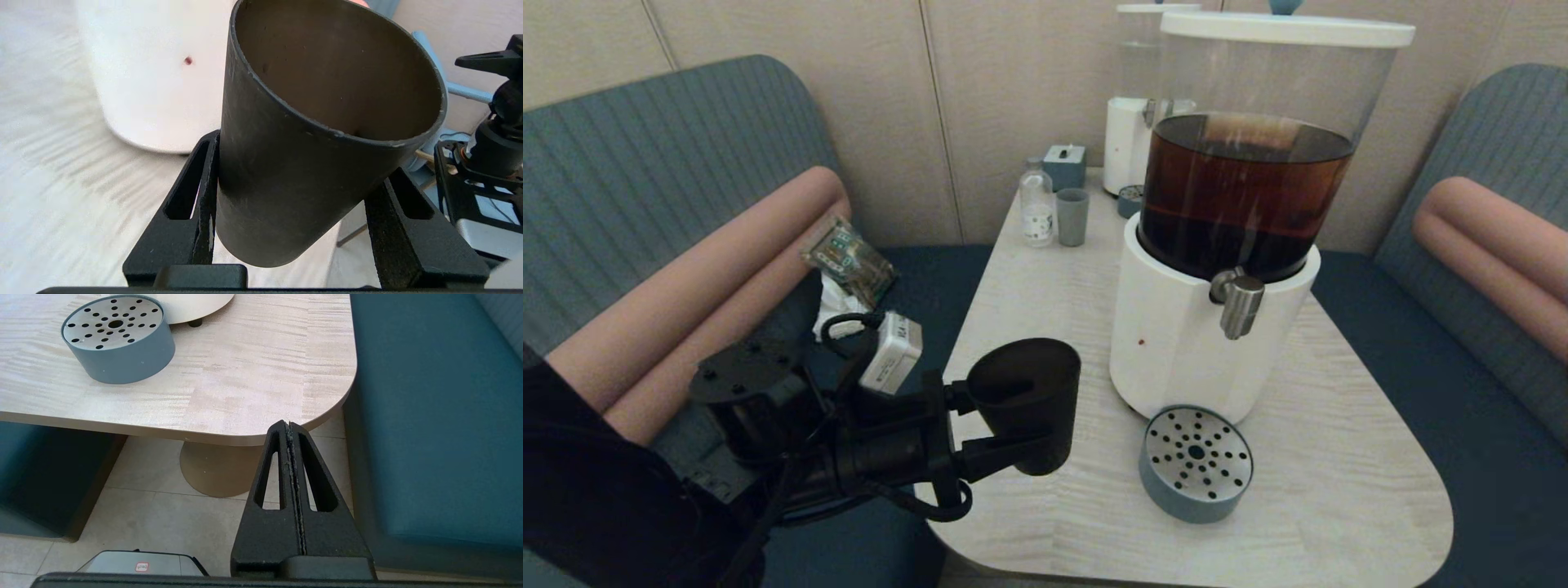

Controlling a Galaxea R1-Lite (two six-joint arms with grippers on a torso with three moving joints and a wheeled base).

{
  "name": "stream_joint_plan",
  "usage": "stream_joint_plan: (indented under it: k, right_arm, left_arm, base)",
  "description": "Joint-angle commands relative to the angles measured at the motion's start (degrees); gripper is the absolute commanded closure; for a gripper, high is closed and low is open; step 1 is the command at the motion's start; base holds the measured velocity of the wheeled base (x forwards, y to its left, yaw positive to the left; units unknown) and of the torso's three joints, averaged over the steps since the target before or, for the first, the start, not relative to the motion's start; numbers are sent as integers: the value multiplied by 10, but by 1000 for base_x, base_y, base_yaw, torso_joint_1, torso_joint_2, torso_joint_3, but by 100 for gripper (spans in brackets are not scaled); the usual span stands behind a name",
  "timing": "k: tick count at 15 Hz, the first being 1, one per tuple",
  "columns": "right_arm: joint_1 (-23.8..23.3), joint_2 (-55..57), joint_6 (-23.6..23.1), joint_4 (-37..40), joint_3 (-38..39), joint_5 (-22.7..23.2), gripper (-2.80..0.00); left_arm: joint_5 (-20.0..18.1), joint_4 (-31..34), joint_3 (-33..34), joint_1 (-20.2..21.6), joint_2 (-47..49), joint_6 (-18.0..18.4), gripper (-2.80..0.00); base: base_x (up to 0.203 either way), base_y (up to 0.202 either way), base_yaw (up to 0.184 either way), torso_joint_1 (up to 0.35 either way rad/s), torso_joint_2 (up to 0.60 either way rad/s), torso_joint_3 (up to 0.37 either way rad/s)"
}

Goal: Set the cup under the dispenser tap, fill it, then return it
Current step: Place it under the water dispenser

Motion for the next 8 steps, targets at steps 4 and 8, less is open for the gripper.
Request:
stream_joint_plan:
  k: [4, 8]
  right_arm:
    - [0, 1, 0, 0, 0, 0, 0]
    - [0, 1, 0, 0, 0, 0, 0]
  left_arm:
    - [1, -5, -95, -56, 100, -7, 0]
    - [28, -5, -151, -110, 134, -26, 0]
  base:
    - [0, 0, 0, 0, 0, 0]
    - [0, 0, 0, 0, 0, 0]
